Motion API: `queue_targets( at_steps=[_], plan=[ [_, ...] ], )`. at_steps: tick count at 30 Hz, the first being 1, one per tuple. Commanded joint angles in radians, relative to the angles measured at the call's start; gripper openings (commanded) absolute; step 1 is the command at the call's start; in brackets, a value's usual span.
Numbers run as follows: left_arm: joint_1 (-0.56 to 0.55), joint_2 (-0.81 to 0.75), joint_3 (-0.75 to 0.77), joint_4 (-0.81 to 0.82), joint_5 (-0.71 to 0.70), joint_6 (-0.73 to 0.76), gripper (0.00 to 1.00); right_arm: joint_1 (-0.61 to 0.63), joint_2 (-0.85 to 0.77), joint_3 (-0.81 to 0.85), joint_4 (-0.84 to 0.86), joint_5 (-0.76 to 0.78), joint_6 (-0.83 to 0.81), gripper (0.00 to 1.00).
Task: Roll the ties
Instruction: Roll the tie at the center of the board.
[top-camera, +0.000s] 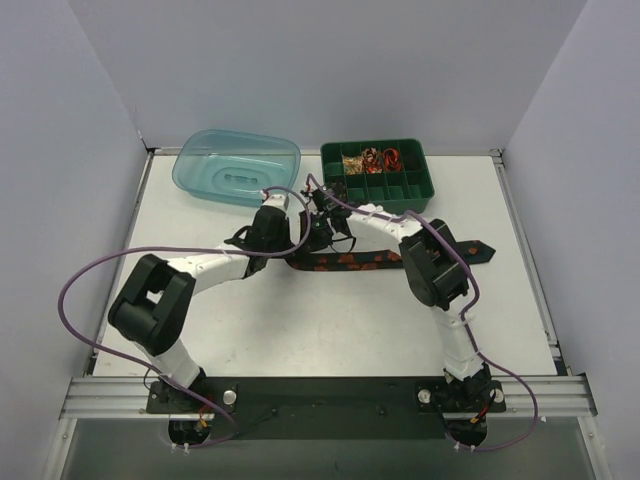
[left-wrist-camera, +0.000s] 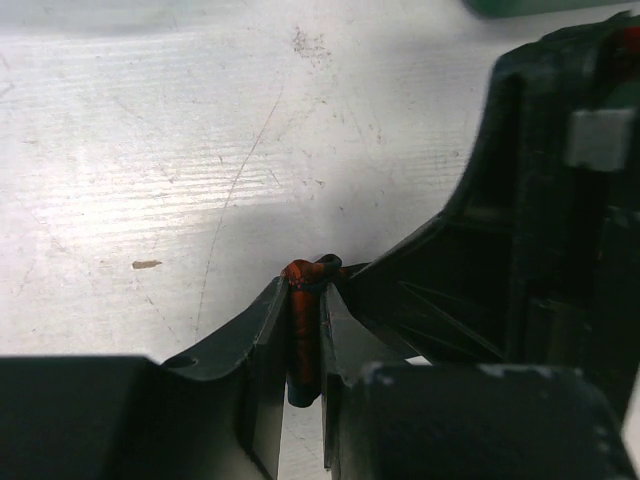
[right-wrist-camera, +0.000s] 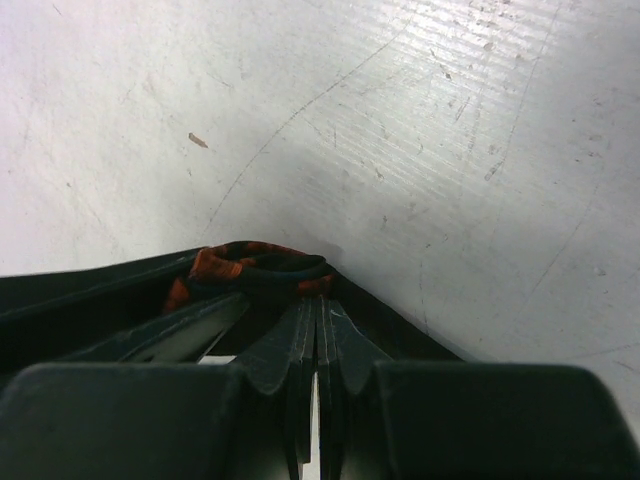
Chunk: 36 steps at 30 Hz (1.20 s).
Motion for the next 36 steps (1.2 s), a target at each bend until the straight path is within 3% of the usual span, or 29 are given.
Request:
queue_targets(
  at_steps=[1, 12, 25, 36],
  plan=[
    [-0.031, -0.083, -0.012, 0.023, -0.098, 0.045, 0.00, 0.012, -0.022, -0.028, -0.011, -0.006, 0.016, 0.00],
    [-0.128, -0.101, -0.051, 0.011, -0.234, 0.084, 0.00, 0.014, -0.045, -0.096, 0.047, -0.047, 0.062, 0.00],
    [-0.240, -0.014, 0.026, -0.095, -0.449, 0.116, 0.00, 0.013, -0.120, -0.160, 0.053, -0.063, 0.072, 0.00],
    [-0.286, 0.015, 0.083, -0.142, -0.523, 0.150, 0.00, 0.019, -0.149, -0.180, 0.057, -0.105, 0.085, 0.00]
  ],
)
